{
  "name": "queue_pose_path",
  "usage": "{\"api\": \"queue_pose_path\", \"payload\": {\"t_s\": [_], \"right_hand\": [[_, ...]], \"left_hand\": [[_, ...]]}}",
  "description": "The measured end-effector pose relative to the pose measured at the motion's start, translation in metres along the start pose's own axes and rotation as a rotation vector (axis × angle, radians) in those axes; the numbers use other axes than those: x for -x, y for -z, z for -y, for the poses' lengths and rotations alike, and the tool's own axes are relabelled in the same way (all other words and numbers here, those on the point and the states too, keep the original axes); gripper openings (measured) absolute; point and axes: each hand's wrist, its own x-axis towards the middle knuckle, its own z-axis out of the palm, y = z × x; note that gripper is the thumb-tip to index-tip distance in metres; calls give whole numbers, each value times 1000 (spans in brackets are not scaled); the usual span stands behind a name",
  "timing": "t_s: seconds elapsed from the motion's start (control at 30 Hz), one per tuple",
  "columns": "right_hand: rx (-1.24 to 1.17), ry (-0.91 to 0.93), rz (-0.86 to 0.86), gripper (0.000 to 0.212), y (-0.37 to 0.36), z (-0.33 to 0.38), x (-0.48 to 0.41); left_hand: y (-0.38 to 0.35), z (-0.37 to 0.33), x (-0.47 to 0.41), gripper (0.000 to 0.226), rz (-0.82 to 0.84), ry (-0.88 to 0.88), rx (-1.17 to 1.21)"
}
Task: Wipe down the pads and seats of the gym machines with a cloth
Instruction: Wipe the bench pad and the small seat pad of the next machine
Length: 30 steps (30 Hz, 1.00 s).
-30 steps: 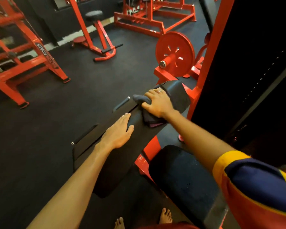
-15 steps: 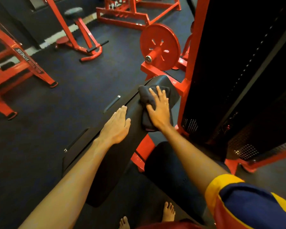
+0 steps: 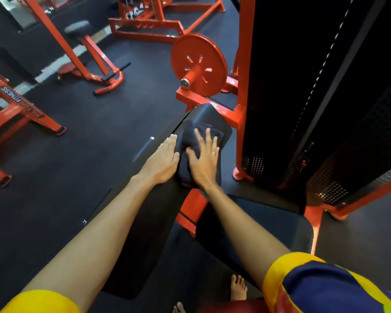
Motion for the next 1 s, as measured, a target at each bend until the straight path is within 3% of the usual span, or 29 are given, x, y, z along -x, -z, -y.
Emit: {"api": "queue_pose_path", "payload": {"t_s": [0.13,0.2,0.33,0.37,0.53,0.7,0.87,1.0], "right_hand": [[119,256,117,67,10,-40,21],[127,210,70,66,20,-57,2],[-91,-162,-76,68,18,-34,-33],[-91,-184,-88,70,13,-23,-31],[71,56,30,75,2,-24,30],[-118,-331,-17,76,13,-33,-1],[-564,-538,-304,75,20,-31,-53],[-493,-543,-284,75,6,-4,-15]], "left_hand": [[5,-12,-13,62,22,18,69],[3,-15,-18,67,45,40,33],[0,-16,-20,70,18,54,0],[0,-16,-19,70,8,57,-1],[-2,-19,-18,70,-13,76,46],[-6,-13,-20,66,-40,20,-39],[-6,-13,-21,64,-43,6,-24],[-5,-10,-22,64,-56,2,-17]]}}
